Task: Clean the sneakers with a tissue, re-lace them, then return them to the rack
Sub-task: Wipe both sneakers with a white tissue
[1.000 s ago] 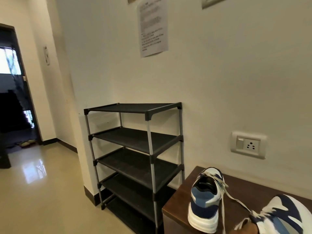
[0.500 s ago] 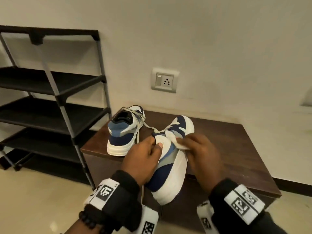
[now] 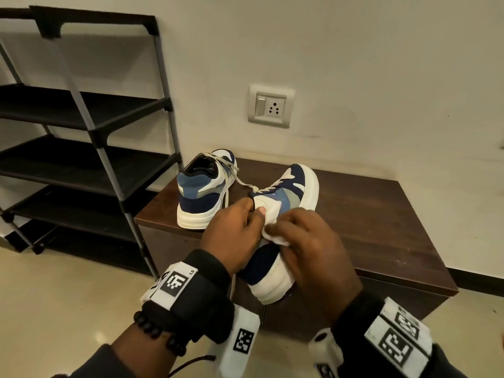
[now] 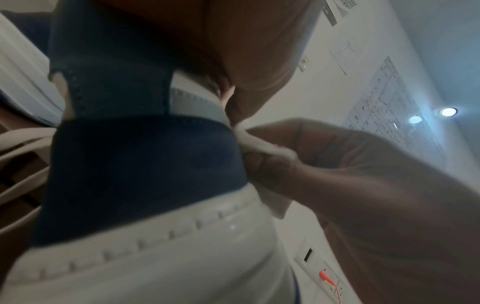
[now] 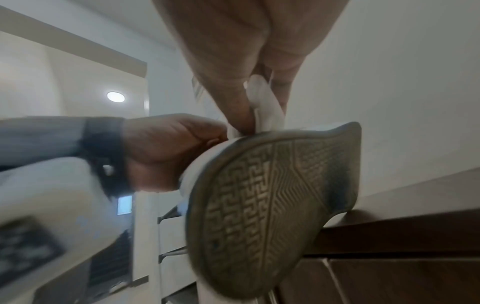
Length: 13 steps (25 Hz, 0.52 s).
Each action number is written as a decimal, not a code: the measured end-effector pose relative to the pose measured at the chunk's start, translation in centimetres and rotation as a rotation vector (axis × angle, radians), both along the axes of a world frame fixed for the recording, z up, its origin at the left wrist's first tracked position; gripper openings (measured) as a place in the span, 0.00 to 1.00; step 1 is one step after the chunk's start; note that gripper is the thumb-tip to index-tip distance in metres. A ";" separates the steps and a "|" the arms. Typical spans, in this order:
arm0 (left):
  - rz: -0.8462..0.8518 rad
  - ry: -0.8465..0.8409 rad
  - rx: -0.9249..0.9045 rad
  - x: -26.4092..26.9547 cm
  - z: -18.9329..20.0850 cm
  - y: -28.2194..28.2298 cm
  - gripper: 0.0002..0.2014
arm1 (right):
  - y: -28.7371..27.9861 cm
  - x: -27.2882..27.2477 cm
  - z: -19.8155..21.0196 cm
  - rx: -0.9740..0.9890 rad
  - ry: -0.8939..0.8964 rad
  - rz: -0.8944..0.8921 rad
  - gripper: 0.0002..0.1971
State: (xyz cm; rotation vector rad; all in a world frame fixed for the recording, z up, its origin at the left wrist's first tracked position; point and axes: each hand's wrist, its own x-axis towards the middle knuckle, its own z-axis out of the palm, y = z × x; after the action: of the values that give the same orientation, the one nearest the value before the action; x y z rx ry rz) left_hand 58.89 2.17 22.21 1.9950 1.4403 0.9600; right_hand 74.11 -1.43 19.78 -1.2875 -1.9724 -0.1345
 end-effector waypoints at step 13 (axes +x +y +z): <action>0.028 -0.005 -0.032 0.2 0.3 -0.2 0.18 | -0.6 0.5 0.9 -0.036 -0.018 0.017 0.13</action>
State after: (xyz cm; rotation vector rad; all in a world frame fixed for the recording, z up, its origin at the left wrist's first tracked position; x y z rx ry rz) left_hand 59.06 1.94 22.50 1.9531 1.4750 0.9479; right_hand 74.62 -2.02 20.65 -1.2963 -2.0092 -0.1028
